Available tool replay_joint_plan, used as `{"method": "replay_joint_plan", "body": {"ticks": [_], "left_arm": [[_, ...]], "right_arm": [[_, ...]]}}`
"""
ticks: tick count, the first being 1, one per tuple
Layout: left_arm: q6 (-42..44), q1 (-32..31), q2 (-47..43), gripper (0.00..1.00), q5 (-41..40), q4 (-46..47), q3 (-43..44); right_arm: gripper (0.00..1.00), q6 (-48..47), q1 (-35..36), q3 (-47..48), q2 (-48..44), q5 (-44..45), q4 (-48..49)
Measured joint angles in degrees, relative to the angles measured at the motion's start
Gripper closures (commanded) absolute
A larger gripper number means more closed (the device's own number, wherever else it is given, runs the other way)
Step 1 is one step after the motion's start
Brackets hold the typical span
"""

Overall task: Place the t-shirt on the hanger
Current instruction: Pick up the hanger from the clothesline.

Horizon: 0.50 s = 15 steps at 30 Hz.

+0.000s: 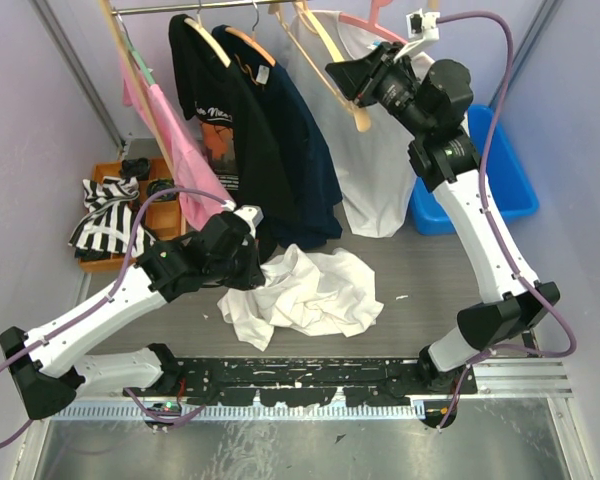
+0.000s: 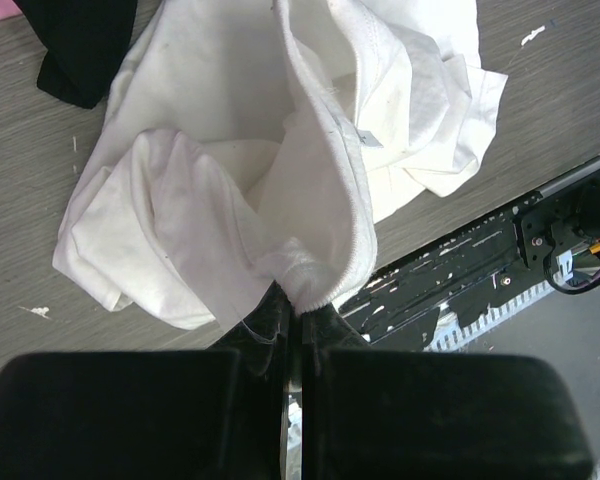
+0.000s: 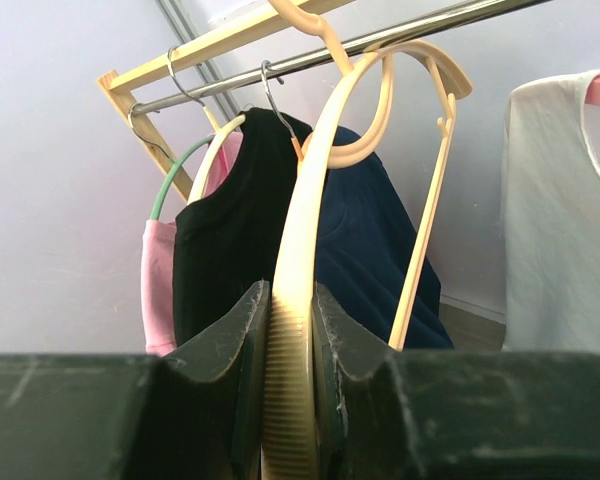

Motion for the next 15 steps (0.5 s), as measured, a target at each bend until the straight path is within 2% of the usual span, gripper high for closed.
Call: {"method": "replay_joint_plan", "body": {"ticks": [7, 15], "left_arm": [[0.0, 0.0, 0.0, 1.00, -0.3, -0.2, 0.0], [0.0, 0.0, 0.0, 1.00, -0.6, -0.3, 0.0]], "right_arm": [[0.99, 0.8, -0.4, -4.7, -5.9, 0.0, -0.2], [0.99, -1.2, -0.6, -4.7, -6.9, -0.2, -2.9]]}}
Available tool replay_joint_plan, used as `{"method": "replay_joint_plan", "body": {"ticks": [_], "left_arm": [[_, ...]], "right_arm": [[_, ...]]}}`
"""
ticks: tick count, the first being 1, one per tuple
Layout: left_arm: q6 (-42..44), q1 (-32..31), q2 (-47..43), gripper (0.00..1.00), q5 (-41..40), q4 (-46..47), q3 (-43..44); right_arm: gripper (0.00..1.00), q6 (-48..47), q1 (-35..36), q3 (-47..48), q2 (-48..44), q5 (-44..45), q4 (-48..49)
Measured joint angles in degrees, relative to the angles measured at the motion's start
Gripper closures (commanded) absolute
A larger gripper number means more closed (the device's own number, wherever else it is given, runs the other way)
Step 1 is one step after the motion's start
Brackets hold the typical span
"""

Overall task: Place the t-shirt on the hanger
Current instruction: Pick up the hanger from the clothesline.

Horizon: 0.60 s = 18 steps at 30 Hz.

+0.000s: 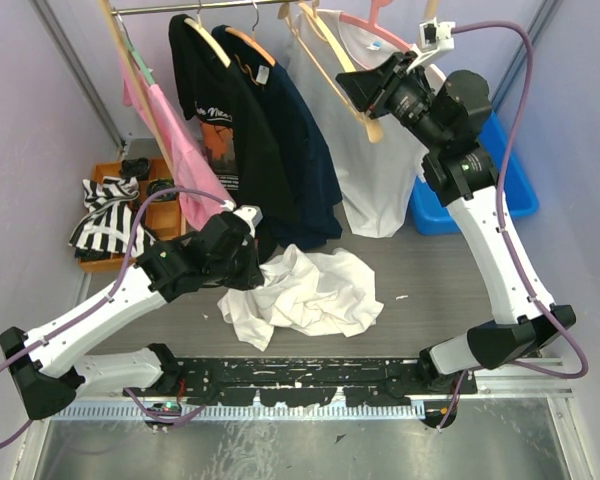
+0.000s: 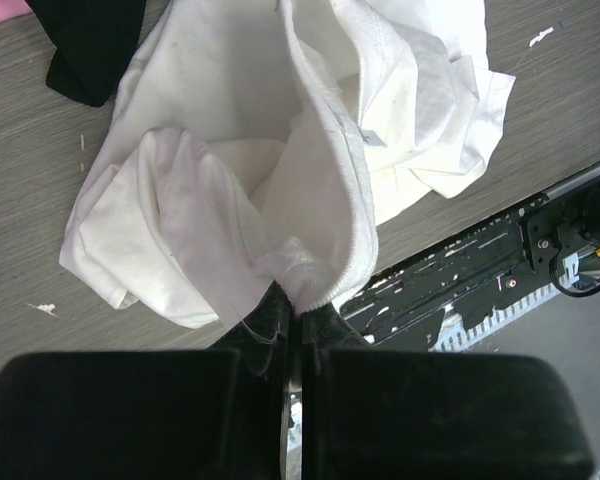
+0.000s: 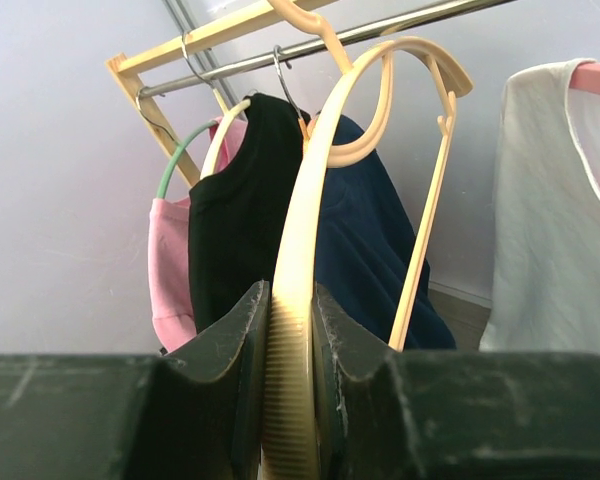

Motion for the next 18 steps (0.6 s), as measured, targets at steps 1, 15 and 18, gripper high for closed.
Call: {"method": "replay_joint_plan", "body": {"ticks": [1, 15, 18], "left_arm": [[0.0, 0.0, 0.0, 1.00, 0.0, 0.0, 0.0], [0.0, 0.0, 0.3, 1.00, -1.2, -0.3, 0.0], [0.0, 0.0, 0.3, 1.00, -2.1, -0.3, 0.0]], "right_arm": [[0.99, -0.4, 0.0, -0.2, -0.3, 0.0, -0.3], [0.99, -10.8, -0.3, -9.6, -20.2, 6.0, -17.6], [0.99, -11.6, -0.3, -9.8, -26.8, 6.9, -24.0]]}}
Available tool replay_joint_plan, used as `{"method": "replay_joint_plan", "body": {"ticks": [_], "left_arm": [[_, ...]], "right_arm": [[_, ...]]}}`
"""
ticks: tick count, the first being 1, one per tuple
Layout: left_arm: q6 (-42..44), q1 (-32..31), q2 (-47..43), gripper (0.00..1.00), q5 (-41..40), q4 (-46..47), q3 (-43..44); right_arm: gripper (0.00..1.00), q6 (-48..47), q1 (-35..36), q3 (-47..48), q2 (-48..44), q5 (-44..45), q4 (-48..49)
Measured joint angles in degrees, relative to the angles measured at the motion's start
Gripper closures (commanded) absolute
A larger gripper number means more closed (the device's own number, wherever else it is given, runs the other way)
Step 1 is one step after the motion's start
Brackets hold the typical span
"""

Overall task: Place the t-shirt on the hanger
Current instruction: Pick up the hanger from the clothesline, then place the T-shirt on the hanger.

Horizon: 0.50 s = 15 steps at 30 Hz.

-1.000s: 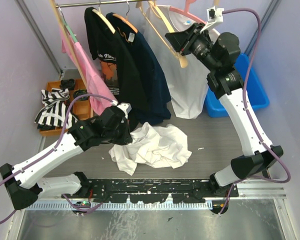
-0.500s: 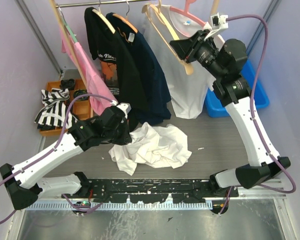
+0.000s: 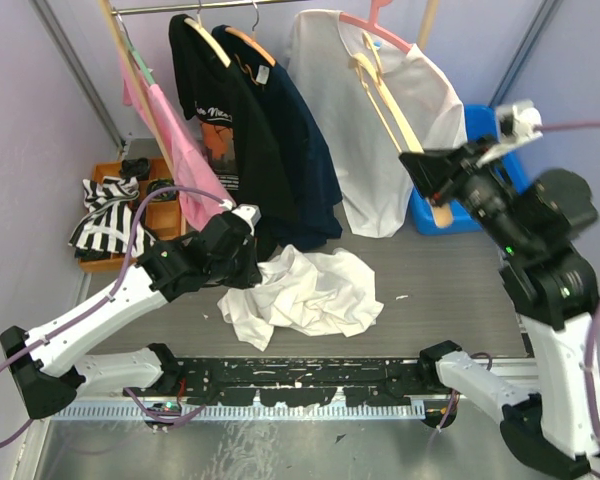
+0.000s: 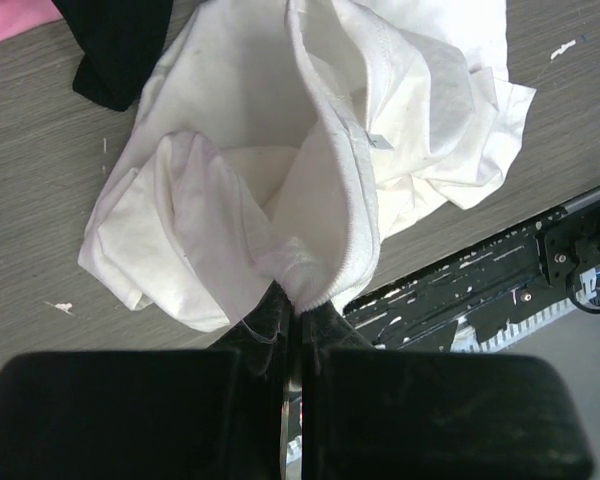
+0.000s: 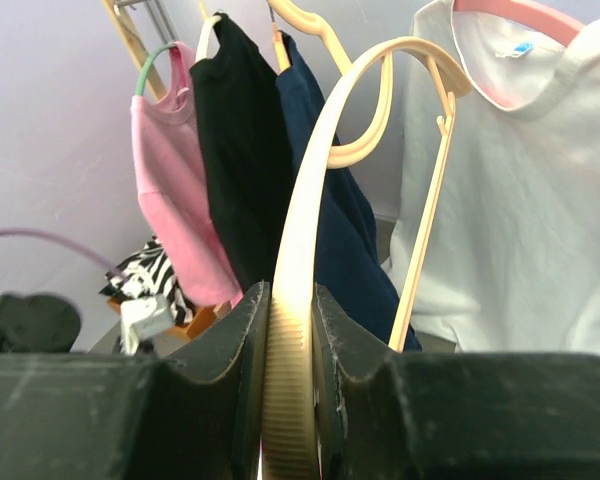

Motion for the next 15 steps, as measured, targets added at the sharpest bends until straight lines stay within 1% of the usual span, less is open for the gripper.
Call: {"method": "replay_joint_plan", "body": {"ticks": [4, 7, 10, 15], "left_arm": [[0.0, 0.0, 0.0, 1.00, -1.3, 0.0, -0.1], [0.0, 0.0, 0.1, 1.00, -2.3, 0.2, -0.3], [0.0, 0.0, 0.0, 1.00, -3.8, 1.0, -1.5], [0.0, 0.0, -0.5, 1.00, -5.5, 2.1, -3.8]], "right_arm": [[0.99, 0.5, 0.0, -0.7, -6.8, 0.0, -6.8], [0.99, 1.9, 0.0, -2.6, -11.0, -2.0, -10.9], [0.99, 3.3, 0.0, -5.4, -13.2, -5.0, -15.6], [0.99, 5.1, 0.0, -6.7, -14.6, -11.3, -27.5]]}}
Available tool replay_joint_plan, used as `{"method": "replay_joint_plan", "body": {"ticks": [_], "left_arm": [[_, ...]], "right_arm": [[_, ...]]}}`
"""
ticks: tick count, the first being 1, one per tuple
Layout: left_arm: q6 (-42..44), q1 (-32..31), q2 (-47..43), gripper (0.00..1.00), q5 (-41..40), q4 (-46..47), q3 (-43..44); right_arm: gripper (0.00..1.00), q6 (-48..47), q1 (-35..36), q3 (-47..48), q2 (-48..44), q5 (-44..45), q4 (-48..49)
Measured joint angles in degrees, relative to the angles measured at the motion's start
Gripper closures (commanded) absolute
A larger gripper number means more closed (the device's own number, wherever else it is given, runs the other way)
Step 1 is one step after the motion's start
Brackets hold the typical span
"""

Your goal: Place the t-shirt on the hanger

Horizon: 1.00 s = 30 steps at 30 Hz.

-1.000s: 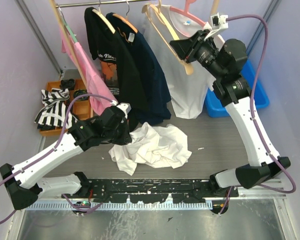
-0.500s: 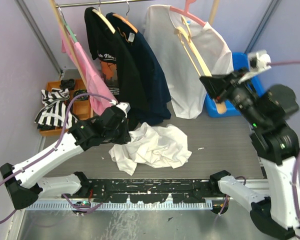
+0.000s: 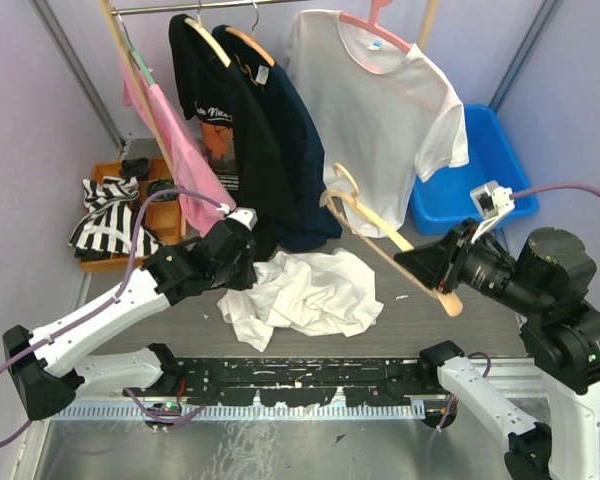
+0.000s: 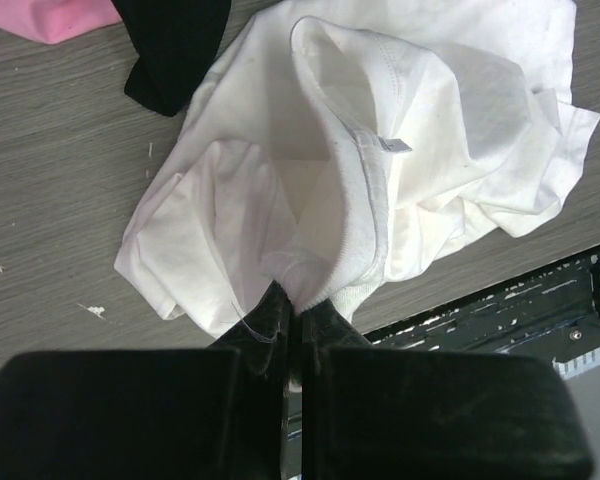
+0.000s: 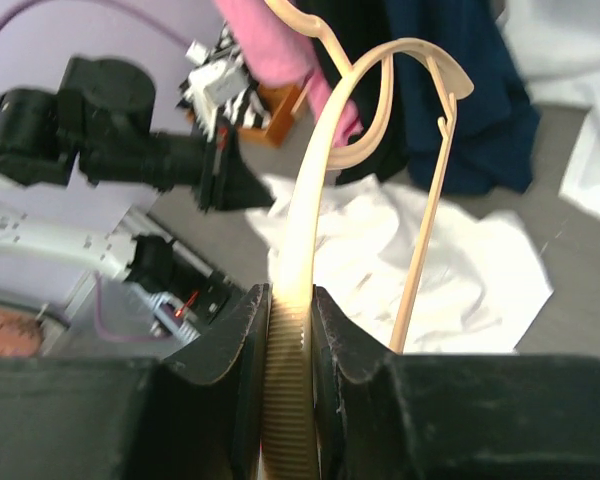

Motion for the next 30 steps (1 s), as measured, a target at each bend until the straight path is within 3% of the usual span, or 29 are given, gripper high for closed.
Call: {"method": "replay_joint_plan", "body": {"ticks": [10, 18, 30], "left_arm": [[0.0, 0.0, 0.0, 1.00, -0.5, 1.2, -1.3], [0.0, 0.0, 0.0, 1.00, -0.8, 1.1, -1.4], [0.1, 0.0, 0.0, 1.00, -0.8, 0.7, -1.4]], "right_arm": [[0.99, 3.8, 0.0, 1.9, -4.0, -13.9, -9.6], [0.99, 8.9, 0.0, -6.0, -6.5, -21.9, -5.6], [0.99, 11.7, 0.0, -15.3, -7.9, -24.8, 1.4]]}}
